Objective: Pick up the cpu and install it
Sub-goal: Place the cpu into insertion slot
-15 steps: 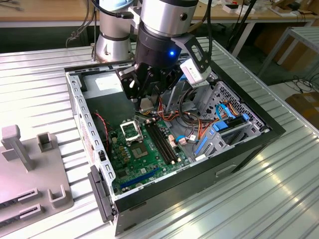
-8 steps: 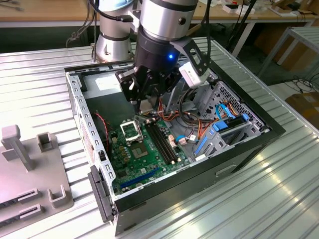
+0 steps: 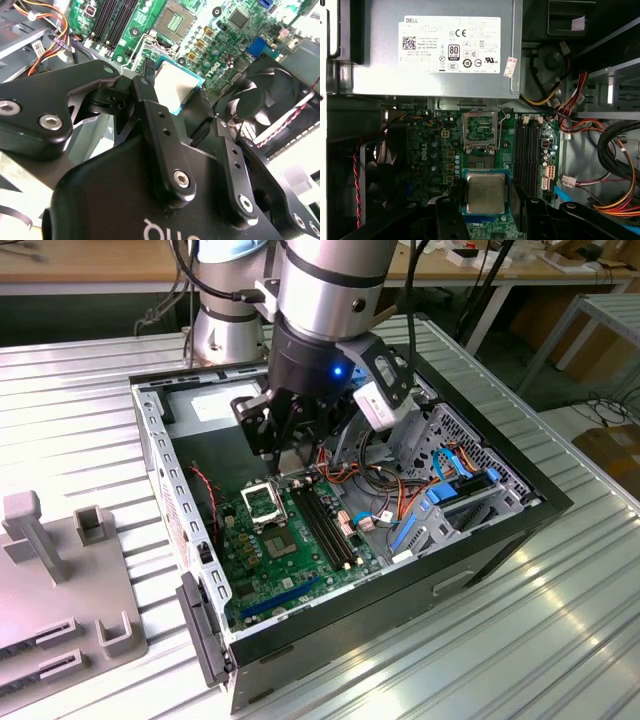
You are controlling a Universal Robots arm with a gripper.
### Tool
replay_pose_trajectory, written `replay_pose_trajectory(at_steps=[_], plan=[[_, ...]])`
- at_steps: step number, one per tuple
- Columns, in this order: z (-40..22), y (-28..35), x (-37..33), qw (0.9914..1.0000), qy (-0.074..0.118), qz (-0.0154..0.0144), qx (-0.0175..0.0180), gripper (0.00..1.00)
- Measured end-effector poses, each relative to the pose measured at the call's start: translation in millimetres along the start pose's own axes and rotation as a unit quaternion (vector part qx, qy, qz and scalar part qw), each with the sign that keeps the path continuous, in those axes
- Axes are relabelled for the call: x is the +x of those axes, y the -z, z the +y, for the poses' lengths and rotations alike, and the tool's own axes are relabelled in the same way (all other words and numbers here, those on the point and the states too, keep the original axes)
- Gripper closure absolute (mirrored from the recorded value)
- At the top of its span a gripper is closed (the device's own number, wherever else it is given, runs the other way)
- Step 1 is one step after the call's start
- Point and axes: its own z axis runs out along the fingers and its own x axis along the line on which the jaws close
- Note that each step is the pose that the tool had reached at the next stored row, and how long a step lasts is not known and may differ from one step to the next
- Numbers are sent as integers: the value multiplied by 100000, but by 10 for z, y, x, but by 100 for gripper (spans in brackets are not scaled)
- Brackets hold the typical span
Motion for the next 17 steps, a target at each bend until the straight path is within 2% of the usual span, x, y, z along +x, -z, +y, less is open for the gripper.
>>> replay_pose_trajectory(at_steps=[4,8,15,17], plan=[[-44,-84,0,100000,-1,4,9,52],[-139,-195,1,100000,2,-7,-11,52],[-146,-352,-1,100000,-60,-1,-1,52],[-146,-416,-2,100000,-60,0,-2,52]])
